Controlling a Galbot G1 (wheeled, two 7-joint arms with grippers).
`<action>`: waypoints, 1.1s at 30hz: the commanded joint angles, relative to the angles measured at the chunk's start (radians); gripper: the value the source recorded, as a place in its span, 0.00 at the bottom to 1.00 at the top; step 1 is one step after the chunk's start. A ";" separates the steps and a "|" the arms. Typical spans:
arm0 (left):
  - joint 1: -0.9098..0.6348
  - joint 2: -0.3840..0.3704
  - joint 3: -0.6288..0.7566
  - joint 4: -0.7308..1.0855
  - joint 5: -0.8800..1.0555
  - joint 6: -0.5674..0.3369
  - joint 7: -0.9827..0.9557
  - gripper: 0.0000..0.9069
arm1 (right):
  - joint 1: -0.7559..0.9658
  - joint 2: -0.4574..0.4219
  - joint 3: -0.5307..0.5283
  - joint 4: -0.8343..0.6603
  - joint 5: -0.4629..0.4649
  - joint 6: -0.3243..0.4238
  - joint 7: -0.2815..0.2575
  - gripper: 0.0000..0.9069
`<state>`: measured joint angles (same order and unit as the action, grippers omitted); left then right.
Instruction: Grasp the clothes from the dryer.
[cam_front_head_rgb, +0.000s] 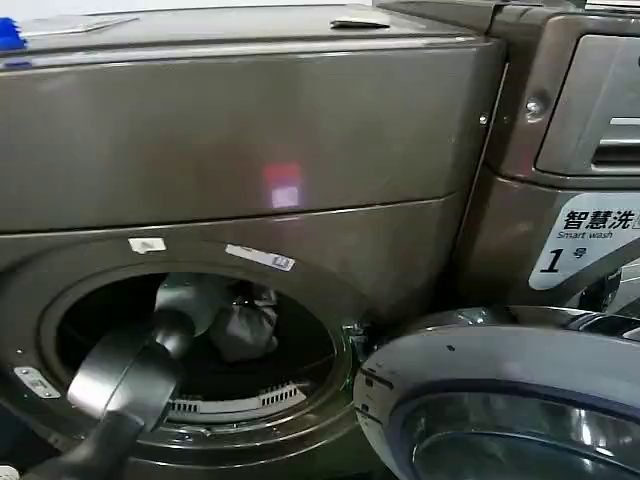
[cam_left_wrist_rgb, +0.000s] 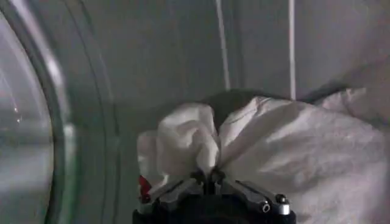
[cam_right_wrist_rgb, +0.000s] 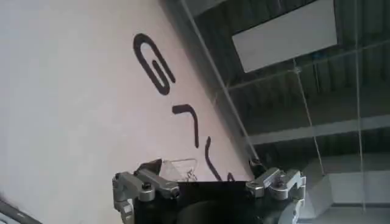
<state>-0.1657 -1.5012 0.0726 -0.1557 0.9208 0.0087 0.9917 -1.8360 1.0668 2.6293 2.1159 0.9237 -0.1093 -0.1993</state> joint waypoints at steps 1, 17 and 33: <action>0.018 -0.002 -0.131 -0.045 -0.105 0.006 -0.032 0.00 | 0.001 0.003 -0.002 0.001 -0.002 0.001 0.001 1.00; 0.293 0.049 -0.374 -0.444 -0.401 0.062 -0.318 0.00 | 0.005 0.012 -0.009 0.006 -0.004 0.004 0.003 1.00; 0.628 0.053 -0.468 -0.921 -0.786 0.066 -0.786 0.00 | 0.024 0.017 -0.035 0.018 -0.007 0.008 0.002 1.00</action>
<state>0.2231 -1.4381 -0.3108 -0.7441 0.4079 0.0965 0.5344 -1.8169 1.0819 2.6008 2.1308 0.9171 -0.1019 -0.1971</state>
